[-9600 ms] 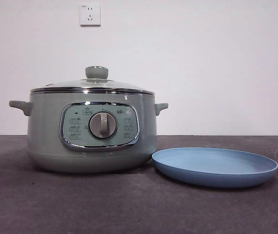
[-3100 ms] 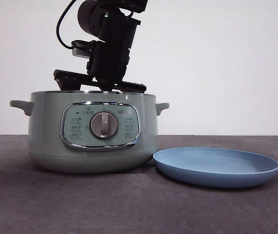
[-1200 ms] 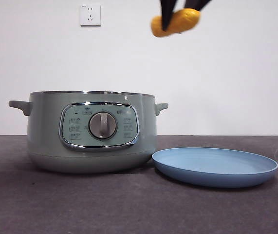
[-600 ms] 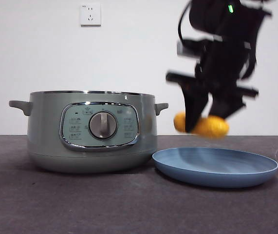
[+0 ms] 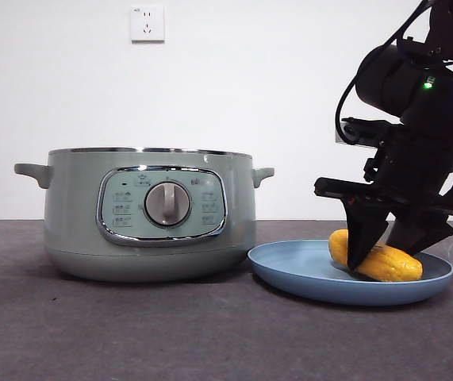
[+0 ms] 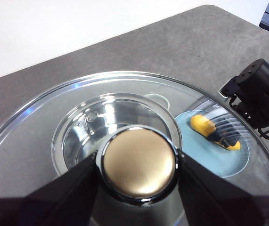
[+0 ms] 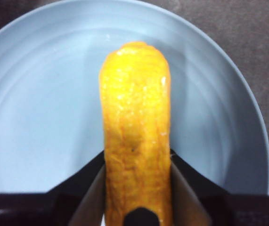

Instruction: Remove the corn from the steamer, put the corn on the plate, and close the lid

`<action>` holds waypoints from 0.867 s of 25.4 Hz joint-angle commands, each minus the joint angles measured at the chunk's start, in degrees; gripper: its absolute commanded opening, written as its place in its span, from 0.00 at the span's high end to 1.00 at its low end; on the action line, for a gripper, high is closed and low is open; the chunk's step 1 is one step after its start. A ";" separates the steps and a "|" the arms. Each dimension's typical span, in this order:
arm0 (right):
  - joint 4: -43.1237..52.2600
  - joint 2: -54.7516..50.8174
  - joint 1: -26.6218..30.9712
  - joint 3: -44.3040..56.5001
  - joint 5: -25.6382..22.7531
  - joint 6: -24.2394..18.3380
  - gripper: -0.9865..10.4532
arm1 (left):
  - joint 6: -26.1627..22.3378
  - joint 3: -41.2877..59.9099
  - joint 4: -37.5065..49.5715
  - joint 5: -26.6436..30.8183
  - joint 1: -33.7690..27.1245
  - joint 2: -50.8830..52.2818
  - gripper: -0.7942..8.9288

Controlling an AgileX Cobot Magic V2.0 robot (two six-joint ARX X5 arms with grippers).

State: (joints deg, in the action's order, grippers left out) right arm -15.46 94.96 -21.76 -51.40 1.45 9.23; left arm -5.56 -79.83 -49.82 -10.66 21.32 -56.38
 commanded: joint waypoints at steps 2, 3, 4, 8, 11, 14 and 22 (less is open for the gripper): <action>-0.52 0.33 0.07 0.72 0.13 0.37 0.91 | -0.48 -0.98 3.32 -0.28 0.09 -1.03 0.93; -0.52 0.33 0.04 0.72 0.15 0.37 0.89 | -0.48 -0.98 3.54 -0.31 0.09 -1.62 0.93; -0.52 0.33 0.00 0.72 0.15 0.39 0.84 | -0.48 -0.98 3.74 -0.28 0.09 -2.08 0.93; -0.55 0.33 0.00 0.72 0.15 0.44 0.59 | -0.48 -0.98 5.03 -0.33 0.11 -4.07 0.93; -0.55 0.33 0.02 0.72 0.15 0.42 0.52 | -0.46 -0.98 6.43 -0.33 0.11 -5.40 0.93; -0.55 0.33 0.00 0.72 0.15 0.42 0.52 | -0.44 -0.96 7.45 -0.31 0.11 -6.84 0.93; -0.90 -5.14 0.00 0.66 0.11 0.07 0.44 | -0.50 -0.96 11.08 -0.31 0.11 -11.74 0.93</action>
State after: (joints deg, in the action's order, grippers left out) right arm -16.75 91.98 -21.74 -51.18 1.52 9.23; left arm -5.56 -79.83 -42.02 -10.66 21.34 -68.25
